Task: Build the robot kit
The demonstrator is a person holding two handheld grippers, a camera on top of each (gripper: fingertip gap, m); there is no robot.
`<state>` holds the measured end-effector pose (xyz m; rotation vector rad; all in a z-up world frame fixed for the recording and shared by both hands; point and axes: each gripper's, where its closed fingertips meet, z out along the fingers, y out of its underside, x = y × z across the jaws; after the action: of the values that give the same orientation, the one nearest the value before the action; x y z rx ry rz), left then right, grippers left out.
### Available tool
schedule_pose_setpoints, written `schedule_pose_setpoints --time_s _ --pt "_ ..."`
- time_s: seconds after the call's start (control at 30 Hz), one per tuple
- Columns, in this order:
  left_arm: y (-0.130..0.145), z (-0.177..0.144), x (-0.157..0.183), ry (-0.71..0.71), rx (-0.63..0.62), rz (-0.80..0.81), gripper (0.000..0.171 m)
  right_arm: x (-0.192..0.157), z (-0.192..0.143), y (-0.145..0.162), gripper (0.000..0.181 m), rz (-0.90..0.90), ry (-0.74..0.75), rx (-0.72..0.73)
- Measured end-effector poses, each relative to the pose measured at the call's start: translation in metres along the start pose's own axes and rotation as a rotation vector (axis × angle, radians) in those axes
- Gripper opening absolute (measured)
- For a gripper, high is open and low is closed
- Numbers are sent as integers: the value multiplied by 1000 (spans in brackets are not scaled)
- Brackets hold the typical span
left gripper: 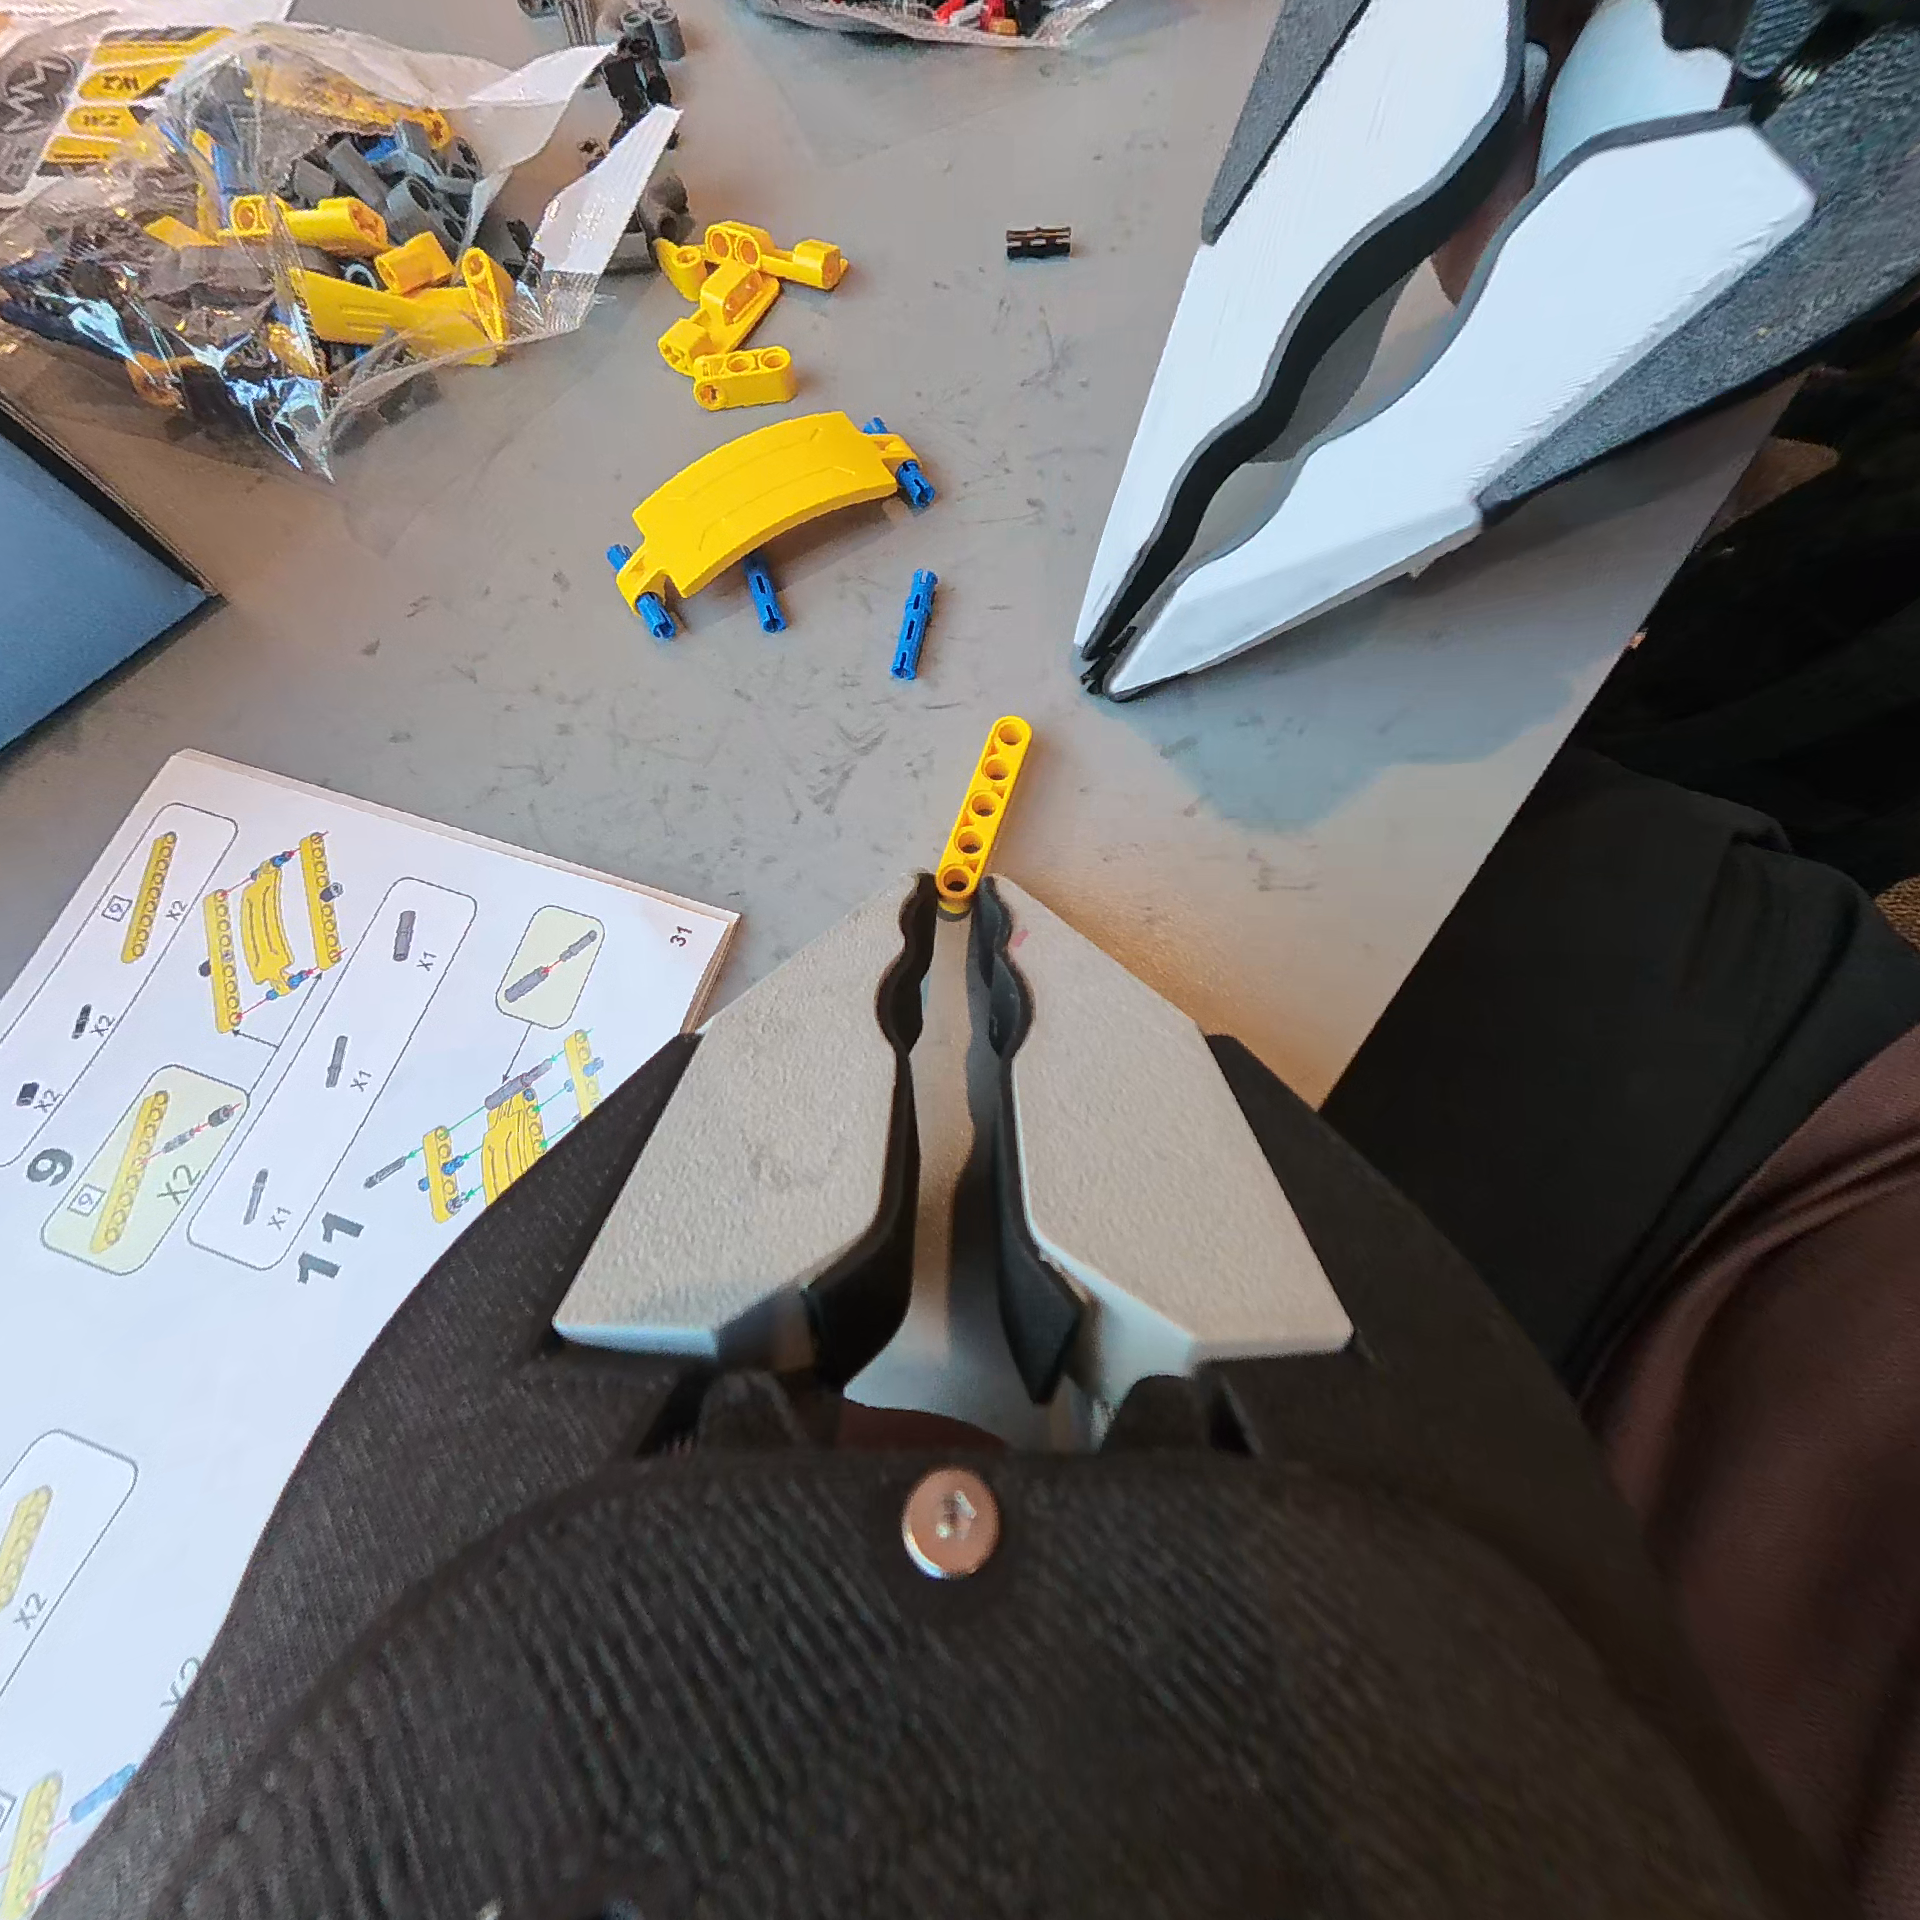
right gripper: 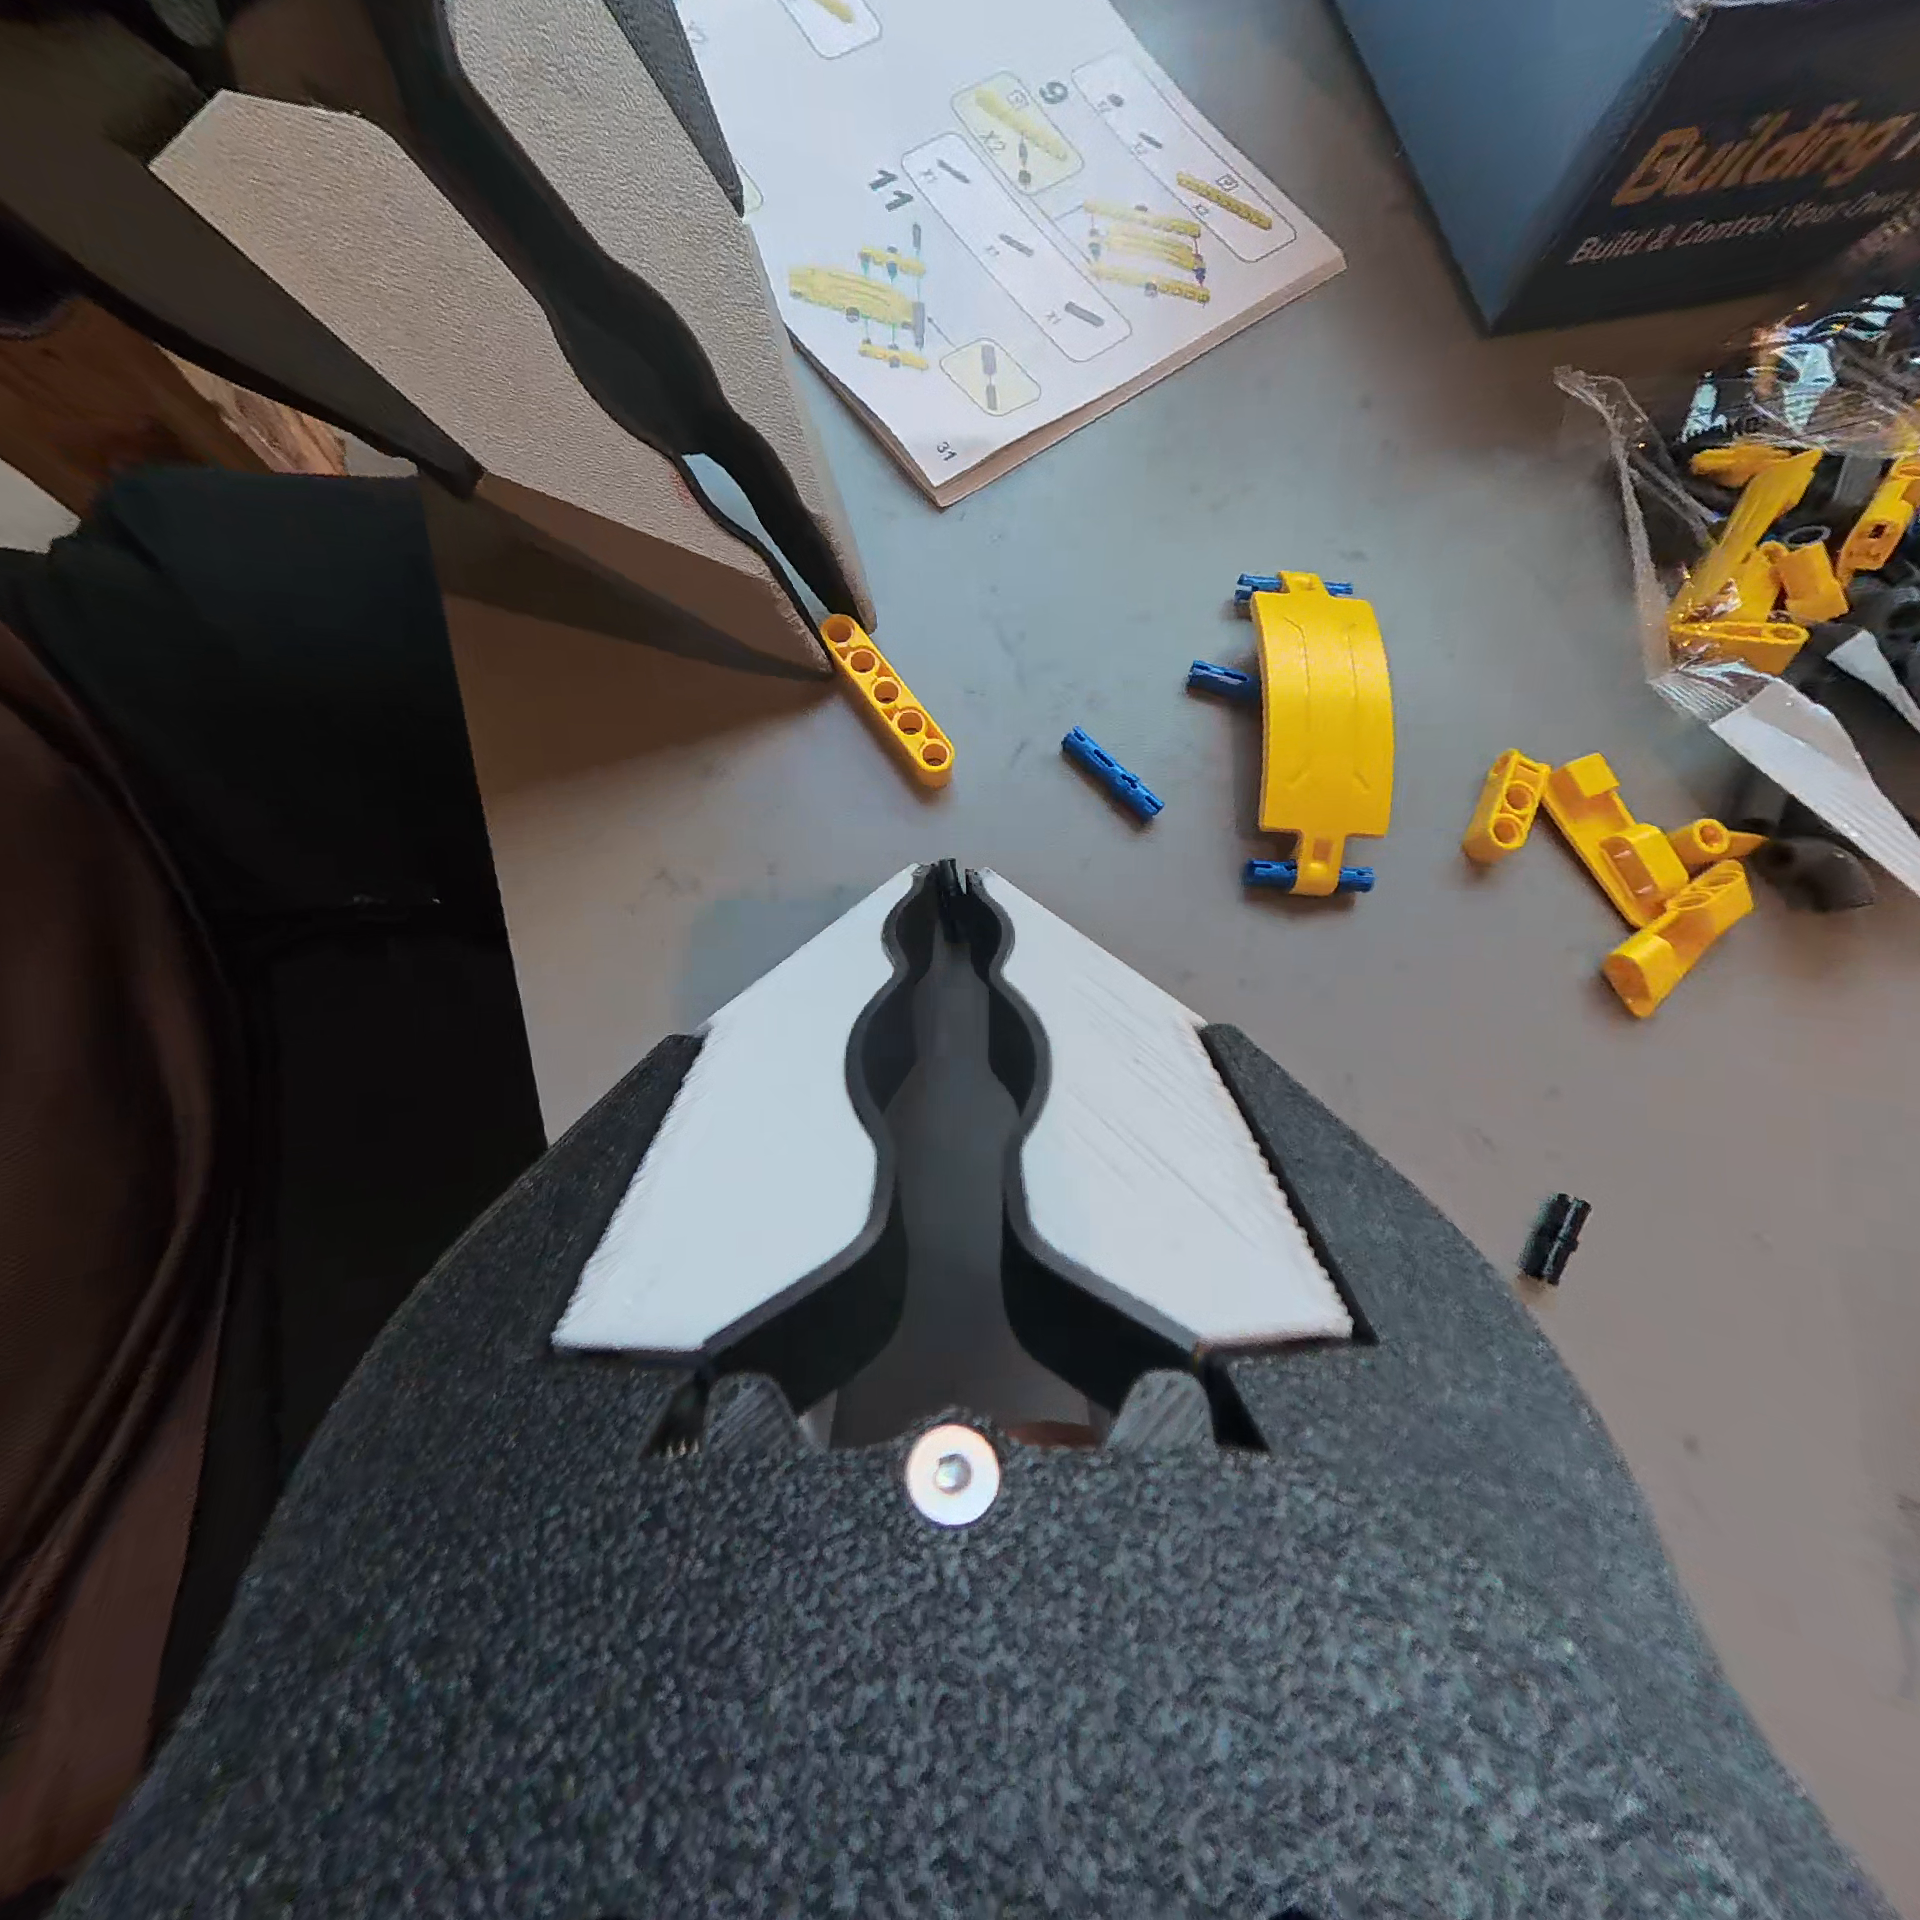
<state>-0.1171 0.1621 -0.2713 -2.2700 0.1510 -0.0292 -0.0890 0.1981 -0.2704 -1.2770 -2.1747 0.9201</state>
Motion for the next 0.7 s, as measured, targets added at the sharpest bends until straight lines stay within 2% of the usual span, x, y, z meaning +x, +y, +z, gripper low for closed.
schedule_pose_setpoints --time_s 0.23,0.37,0.57,0.6,0.7 --pt "0 0 0 1 0 -1 4 12 -13 8 16 14 19 19" --pt "0 0 0 2 0 -2 4 15 -17 10 17 31 11 31" --pt "0 0 0 1 0 -1 4 8 -6 3 21 -21 -1 14" --pt "0 0 0 1 0 -1 4 7 -3 4 20 -32 -5 -3" --pt "0 0 0 0 0 0 4 3 2 0 5 -31 -46 -5"
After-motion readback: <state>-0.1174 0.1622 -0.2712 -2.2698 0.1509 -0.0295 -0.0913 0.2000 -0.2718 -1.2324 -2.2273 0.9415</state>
